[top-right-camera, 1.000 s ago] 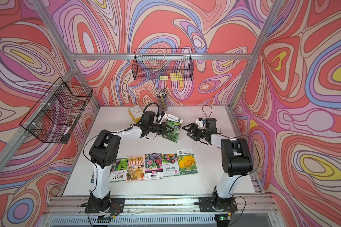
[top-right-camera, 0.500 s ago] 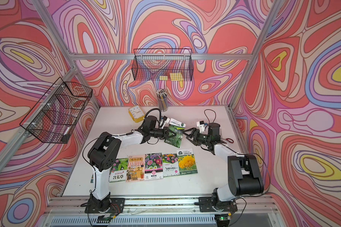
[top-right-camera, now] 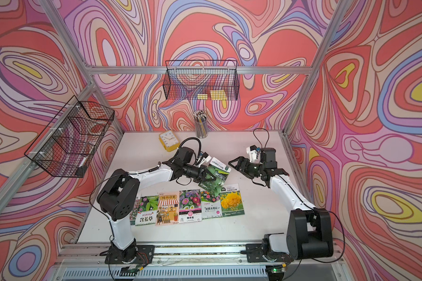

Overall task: Arrange the seed packets in a row
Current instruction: Pick up the seed packet from the center of the board.

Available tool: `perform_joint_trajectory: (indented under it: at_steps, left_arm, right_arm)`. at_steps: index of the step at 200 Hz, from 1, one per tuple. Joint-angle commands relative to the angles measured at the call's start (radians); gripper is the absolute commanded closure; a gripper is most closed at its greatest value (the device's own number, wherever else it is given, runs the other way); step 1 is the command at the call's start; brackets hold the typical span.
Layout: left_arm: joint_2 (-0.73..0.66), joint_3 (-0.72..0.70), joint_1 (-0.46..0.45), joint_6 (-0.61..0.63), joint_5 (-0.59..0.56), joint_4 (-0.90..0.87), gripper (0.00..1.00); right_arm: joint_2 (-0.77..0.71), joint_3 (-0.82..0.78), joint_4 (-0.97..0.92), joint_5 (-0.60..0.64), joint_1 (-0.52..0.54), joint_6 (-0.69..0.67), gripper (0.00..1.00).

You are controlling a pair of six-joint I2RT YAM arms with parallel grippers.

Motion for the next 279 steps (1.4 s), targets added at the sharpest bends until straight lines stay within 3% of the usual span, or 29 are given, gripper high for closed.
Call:
perform_joint_trajectory:
  at_steps: [1,27,59,115,138,161,169,182,188,194,199,214,235,253,279]
  left_arm:
    - [-0.068,-0.049,-0.001,0.132,0.062,-0.161,1.0]
    - [-0.104,-0.097,-0.006,0.087,0.157,-0.07,1.0]
    - [-0.125,-0.099,-0.023,0.095,0.195,-0.067,1.0]
    - [-0.124,-0.098,-0.08,0.098,0.223,-0.074,1.0]
    - [-0.111,-0.097,-0.084,0.089,0.216,-0.071,1.0]
    - [-0.094,-0.077,-0.083,0.092,0.199,-0.095,1.0]
    - [-0.087,-0.062,-0.082,0.097,0.192,-0.113,0.88]
    - [-0.075,-0.043,-0.082,0.091,0.177,-0.124,0.65]
    - [-0.072,-0.033,-0.08,0.09,0.165,-0.135,0.46]
    - [-0.07,-0.023,-0.078,0.091,0.145,-0.151,0.18]
    - [-0.07,-0.017,-0.074,0.094,0.125,-0.165,0.02]
    - [-0.084,-0.031,-0.059,0.046,0.042,-0.133,0.01]
    - [-0.107,-0.148,-0.053,-0.199,-0.015,0.149,0.01]
    - [-0.128,-0.245,-0.066,-0.387,-0.099,0.363,0.01]
    - [-0.163,-0.355,-0.105,-0.55,-0.301,0.584,0.01]
  right_arm:
    - [0.012,-0.05,-0.019,-0.087,0.006,-0.032,0.16]
    - [0.002,-0.107,0.071,-0.197,0.008,0.004,0.17]
    - [-0.028,-0.149,0.198,-0.301,0.024,0.089,0.18]
    - [0.024,-0.152,0.261,-0.326,0.106,0.112,0.27]
    - [0.026,-0.159,0.298,-0.351,0.115,0.137,0.48]
    - [0.007,-0.156,0.28,-0.356,0.116,0.136,0.83]
    - [-0.001,-0.152,0.262,-0.35,0.116,0.128,0.99]
    - [-0.015,-0.147,0.229,-0.334,0.116,0.11,1.0]
    - [-0.024,-0.145,0.215,-0.322,0.116,0.1,1.0]
    - [-0.032,-0.139,0.193,-0.303,0.116,0.088,1.0]
    - [-0.038,-0.129,0.167,-0.281,0.116,0.073,1.0]
    - [-0.052,-0.1,0.096,-0.197,0.116,0.036,1.0]
    - [-0.068,-0.053,0.051,-0.029,0.115,0.02,1.0]
    - [-0.053,-0.019,0.096,0.116,0.115,0.059,1.0]
    - [0.014,0.053,0.225,0.24,0.115,0.157,1.0]
